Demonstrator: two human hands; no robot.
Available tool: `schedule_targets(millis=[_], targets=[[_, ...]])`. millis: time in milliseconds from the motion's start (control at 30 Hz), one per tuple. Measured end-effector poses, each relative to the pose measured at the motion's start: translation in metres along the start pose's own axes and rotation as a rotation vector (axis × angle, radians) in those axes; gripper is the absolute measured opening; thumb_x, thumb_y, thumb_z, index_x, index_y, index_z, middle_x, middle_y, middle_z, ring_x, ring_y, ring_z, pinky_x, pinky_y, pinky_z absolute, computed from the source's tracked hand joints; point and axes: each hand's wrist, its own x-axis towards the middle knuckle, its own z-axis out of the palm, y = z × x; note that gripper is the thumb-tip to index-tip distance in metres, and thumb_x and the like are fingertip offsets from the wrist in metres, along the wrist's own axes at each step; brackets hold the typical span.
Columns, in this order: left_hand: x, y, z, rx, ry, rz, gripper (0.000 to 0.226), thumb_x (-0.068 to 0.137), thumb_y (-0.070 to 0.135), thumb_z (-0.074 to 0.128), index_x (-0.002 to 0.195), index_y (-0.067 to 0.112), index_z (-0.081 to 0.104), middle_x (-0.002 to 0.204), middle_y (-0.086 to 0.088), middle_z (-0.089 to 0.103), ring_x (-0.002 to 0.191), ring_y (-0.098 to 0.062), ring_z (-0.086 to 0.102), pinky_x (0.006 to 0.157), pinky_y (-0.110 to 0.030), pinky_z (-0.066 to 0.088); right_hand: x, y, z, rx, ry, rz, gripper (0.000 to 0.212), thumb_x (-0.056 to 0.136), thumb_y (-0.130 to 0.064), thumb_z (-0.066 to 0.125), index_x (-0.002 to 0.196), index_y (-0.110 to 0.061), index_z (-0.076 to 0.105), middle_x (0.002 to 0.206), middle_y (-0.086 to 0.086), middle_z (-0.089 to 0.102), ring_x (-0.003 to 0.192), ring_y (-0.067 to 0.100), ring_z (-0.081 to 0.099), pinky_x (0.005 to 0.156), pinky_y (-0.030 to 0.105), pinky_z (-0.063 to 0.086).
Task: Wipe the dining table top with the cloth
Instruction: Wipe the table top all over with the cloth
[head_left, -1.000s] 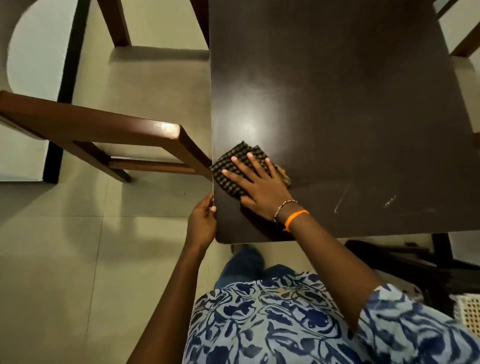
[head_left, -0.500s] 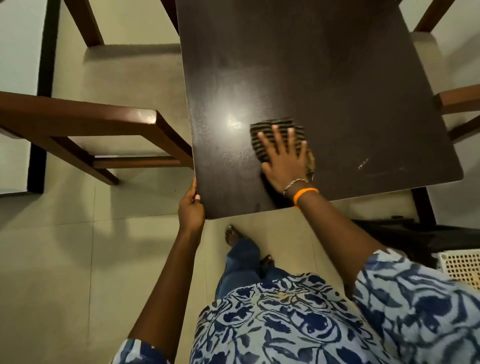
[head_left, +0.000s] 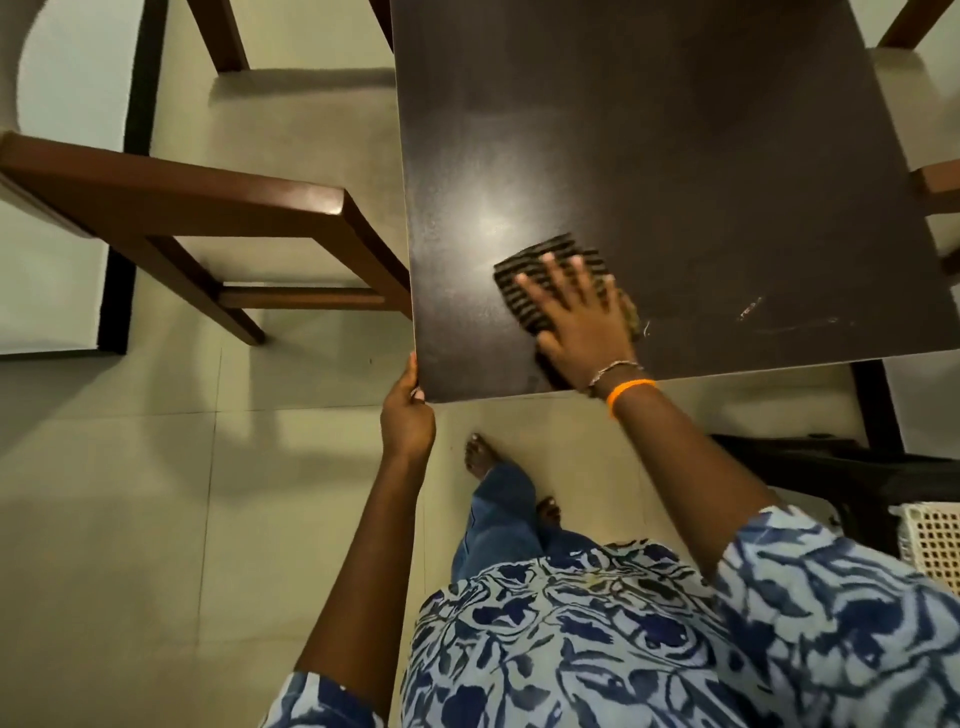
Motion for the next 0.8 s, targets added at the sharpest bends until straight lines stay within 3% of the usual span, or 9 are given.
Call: schedule_targets(millis=[167,333,400,533,633,700,800], targets=[[0.002,-0.006,-0.004,0.073,-0.039,0.023,0.059,0.093,-0.010,0.028,0.143,0.022,0.031,0.150,0.001,0.036,0.138,-0.017,0.032,0.106,-0.020,0.025,-0.011,0.071,-0.010,0.092,0.070,0.351,0.070,0.086,-0.025,0.049,0.147,-0.037,0.017,0.160,0.006,0.006,0.147,0.030,0.003,0.115,0.058,0.005],[0.003,-0.002,-0.009,0.051,-0.094,0.050,0.053,0.095,-0.007,0.032,0.142,0.016,0.032,0.150,-0.001,0.035,0.139,-0.018,0.030,0.112,-0.028,0.024,-0.008,0.032,-0.004,0.138,0.099,0.472,0.070,0.086,-0.027,0.048,0.148,-0.038,0.016,0.160,0.007,0.001,0.147,0.030,-0.001,0.113,0.059,0.002],[0.004,-0.002,-0.011,0.043,-0.112,0.049,0.052,0.095,-0.008,0.033,0.142,0.015,0.033,0.150,-0.001,0.035,0.139,-0.017,0.030,0.108,-0.022,0.026,-0.007,0.001,0.002,0.119,0.081,0.403,0.071,0.086,-0.030,0.049,0.148,-0.039,0.014,0.160,0.008,0.000,0.147,0.031,-0.002,0.113,0.060,0.001],[0.005,-0.001,-0.014,0.028,-0.139,0.066,0.051,0.092,-0.011,0.036,0.139,0.008,0.037,0.144,-0.006,0.041,0.128,-0.010,0.036,0.081,0.002,0.035,-0.007,-0.083,0.018,0.136,0.009,0.087,0.071,0.087,-0.036,0.048,0.148,-0.037,0.012,0.160,0.009,-0.002,0.146,0.033,-0.006,0.111,0.060,-0.006],[0.008,-0.003,-0.017,0.071,-0.105,0.052,0.045,0.089,-0.010,0.043,0.131,0.003,0.049,0.133,-0.012,0.054,0.124,-0.022,0.049,0.091,-0.020,0.044,-0.010,-0.130,0.028,0.115,-0.065,-0.085,0.066,0.090,-0.040,0.045,0.148,-0.039,0.011,0.160,0.006,-0.004,0.147,0.030,-0.007,0.113,0.059,-0.004],[0.007,-0.007,-0.022,0.061,-0.070,0.003,0.041,0.089,-0.004,0.048,0.130,0.003,0.052,0.130,-0.014,0.057,0.121,-0.027,0.053,0.099,-0.032,0.042,-0.012,-0.129,0.028,0.096,-0.080,-0.140,0.063,0.092,-0.043,0.041,0.147,-0.040,0.011,0.160,0.004,-0.004,0.147,0.028,-0.007,0.113,0.057,-0.003],[0.004,-0.014,-0.027,0.079,0.007,-0.090,0.048,0.089,0.014,0.059,0.134,0.004,0.047,0.129,-0.014,0.056,0.120,-0.025,0.051,0.097,-0.029,0.038,-0.019,-0.097,0.022,0.053,-0.063,-0.252,0.061,0.092,-0.042,0.037,0.147,-0.041,0.011,0.160,0.001,-0.001,0.147,0.025,-0.003,0.115,0.053,-0.001]])
